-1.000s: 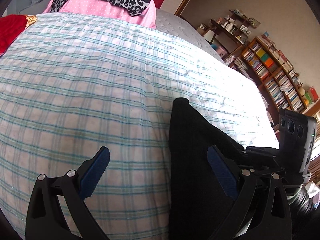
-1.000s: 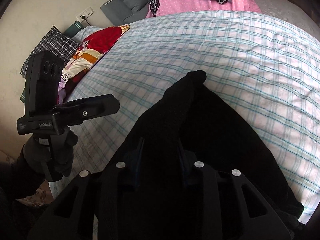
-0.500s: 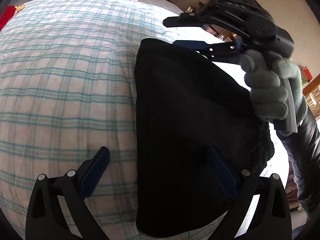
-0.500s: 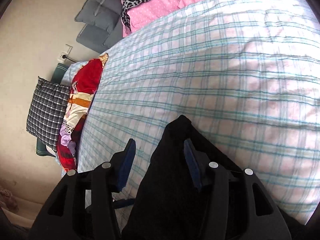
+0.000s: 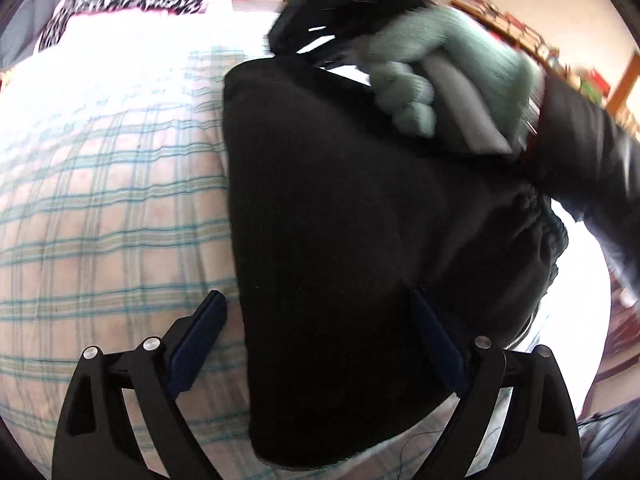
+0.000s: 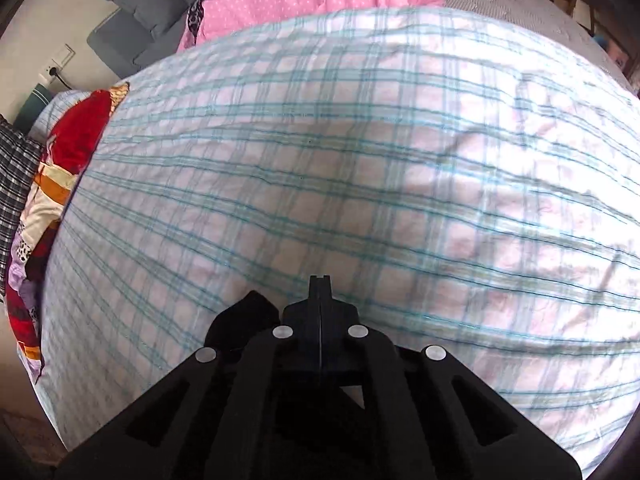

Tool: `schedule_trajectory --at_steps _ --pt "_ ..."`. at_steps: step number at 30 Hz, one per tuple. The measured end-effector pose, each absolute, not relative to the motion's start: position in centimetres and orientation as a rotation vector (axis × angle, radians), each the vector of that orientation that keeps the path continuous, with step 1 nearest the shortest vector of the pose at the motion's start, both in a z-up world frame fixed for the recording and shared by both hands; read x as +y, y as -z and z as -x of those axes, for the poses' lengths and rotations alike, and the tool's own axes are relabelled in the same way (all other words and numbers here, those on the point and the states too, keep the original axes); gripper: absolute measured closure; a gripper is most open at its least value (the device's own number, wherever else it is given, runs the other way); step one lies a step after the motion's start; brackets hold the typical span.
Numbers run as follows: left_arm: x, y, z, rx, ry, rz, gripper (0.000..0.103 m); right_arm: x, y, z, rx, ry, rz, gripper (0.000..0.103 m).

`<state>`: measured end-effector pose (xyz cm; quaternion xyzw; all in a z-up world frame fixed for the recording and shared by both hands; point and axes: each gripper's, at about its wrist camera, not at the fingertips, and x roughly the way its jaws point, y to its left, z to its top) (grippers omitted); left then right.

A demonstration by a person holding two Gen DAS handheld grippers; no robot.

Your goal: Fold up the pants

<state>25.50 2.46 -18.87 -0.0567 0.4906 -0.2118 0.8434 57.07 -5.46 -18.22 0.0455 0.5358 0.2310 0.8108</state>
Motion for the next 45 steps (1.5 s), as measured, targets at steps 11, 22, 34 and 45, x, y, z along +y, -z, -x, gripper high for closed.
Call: schedule_trajectory --at_steps 11,22,34,45 --pt "4.3 17.2 -26.1 1.059 0.415 0.187 0.011 -13.9 12.4 -42.8 1.000 -0.499 -0.100 0.055" --pt "3.6 18.4 -25.3 1.047 0.404 0.081 0.008 -17.4 18.8 -34.7 0.979 -0.362 0.076 0.061" --pt "3.4 15.2 -24.6 0.996 0.391 0.074 0.008 -25.6 14.0 -29.8 0.914 -0.283 -0.238 0.057" --pt "-0.5 16.3 -24.2 1.010 0.428 -0.042 0.005 -30.2 19.2 -29.1 1.013 -0.168 -0.497 0.031"
